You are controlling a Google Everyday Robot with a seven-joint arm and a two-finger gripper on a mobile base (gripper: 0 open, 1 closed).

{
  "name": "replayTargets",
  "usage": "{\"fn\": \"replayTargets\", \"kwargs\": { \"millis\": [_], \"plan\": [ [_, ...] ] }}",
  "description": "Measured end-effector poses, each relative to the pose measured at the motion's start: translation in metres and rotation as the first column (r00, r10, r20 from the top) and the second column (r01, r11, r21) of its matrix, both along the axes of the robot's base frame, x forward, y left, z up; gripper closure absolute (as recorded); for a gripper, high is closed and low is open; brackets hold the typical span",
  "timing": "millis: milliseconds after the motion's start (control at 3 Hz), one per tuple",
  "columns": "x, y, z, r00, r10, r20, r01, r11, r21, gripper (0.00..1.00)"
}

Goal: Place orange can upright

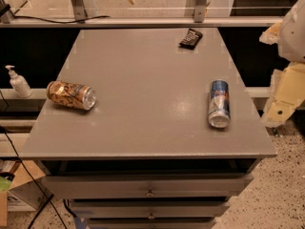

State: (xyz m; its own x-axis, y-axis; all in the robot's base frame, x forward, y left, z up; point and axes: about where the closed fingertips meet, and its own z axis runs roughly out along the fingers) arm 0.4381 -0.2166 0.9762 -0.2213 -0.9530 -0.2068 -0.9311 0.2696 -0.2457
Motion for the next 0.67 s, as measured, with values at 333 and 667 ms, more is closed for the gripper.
{"fn": "replayTargets", "kwargs": {
  "millis": [333,667],
  "plan": [
    [0.0,0.001,0.001,1.0,0.003,0.004,-0.003,1.0,0.001,0.0],
    [-0.003,0.036,-0.001,0.996,0.089,-0.007,-0.088,0.995,0.039,0.0]
  ]
}}
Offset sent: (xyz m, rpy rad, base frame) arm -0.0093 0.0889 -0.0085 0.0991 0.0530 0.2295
